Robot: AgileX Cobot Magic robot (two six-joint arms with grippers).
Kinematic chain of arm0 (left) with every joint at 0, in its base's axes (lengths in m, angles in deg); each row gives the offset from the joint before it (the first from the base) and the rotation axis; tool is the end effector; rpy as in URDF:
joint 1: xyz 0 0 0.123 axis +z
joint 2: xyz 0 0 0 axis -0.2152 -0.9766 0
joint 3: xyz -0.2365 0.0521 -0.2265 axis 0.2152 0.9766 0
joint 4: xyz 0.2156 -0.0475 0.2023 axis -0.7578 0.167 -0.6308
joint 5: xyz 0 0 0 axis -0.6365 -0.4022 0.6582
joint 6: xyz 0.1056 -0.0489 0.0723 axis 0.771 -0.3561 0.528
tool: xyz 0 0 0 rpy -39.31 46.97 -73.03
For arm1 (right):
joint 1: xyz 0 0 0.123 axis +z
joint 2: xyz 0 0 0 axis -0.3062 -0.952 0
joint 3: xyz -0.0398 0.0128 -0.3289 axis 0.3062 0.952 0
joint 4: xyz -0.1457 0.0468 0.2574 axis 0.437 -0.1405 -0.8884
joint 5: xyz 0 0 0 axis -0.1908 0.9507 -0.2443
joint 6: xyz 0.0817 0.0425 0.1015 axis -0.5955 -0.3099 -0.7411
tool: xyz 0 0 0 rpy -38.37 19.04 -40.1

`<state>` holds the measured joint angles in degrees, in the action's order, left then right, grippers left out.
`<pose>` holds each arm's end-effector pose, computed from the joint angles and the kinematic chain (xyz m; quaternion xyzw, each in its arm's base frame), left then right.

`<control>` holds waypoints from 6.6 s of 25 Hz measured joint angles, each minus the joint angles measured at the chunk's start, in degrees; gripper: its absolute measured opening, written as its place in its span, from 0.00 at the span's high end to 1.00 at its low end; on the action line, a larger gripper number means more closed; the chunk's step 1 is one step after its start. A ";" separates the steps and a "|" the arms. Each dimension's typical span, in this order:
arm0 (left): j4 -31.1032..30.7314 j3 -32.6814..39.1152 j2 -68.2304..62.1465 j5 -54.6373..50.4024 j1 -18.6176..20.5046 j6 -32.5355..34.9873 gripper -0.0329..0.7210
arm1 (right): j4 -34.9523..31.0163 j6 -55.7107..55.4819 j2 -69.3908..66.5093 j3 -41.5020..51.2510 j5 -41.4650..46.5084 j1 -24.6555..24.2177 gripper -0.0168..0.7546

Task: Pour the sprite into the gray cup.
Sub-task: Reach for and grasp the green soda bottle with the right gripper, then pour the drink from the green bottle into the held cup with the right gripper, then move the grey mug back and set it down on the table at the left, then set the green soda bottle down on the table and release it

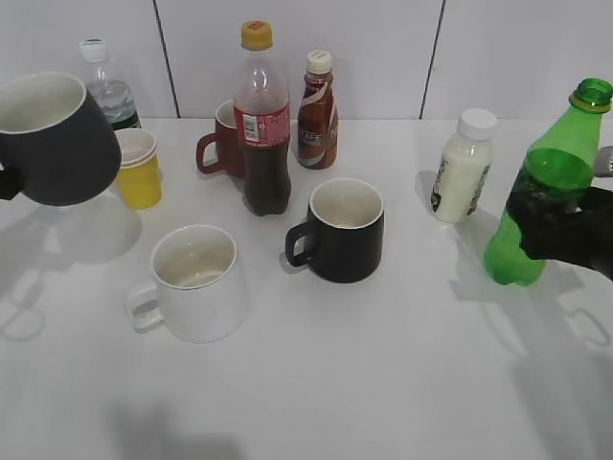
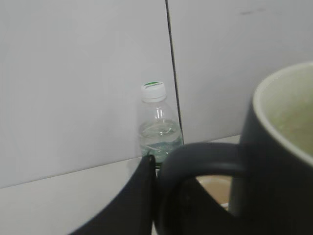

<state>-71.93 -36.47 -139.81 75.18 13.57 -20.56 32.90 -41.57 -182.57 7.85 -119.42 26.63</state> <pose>0.3190 -0.0230 0.1857 0.1056 0.7120 -0.0337 0.6933 0.2875 0.0460 0.1276 -0.0541 0.8044 0.0578 0.5888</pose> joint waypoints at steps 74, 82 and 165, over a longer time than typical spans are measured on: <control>-7.14 -11.55 12.07 -37.83 -37.99 -4.31 0.89 | -22.46 92.81 10.95 -21.10 25.28 27.70 0.44; -1.98 -11.55 12.34 -33.74 -36.52 -4.25 0.89 | -14.40 50.11 15.07 -21.10 32.04 27.70 0.44; 2.52 12.16 1.47 4.20 2.93 3.26 0.60 | -11.59 6.56 -13.16 -3.74 -12.59 4.09 0.15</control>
<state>-69.41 -24.31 -138.35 79.38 16.51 -17.30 21.30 -35.01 -195.73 4.12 -132.01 30.71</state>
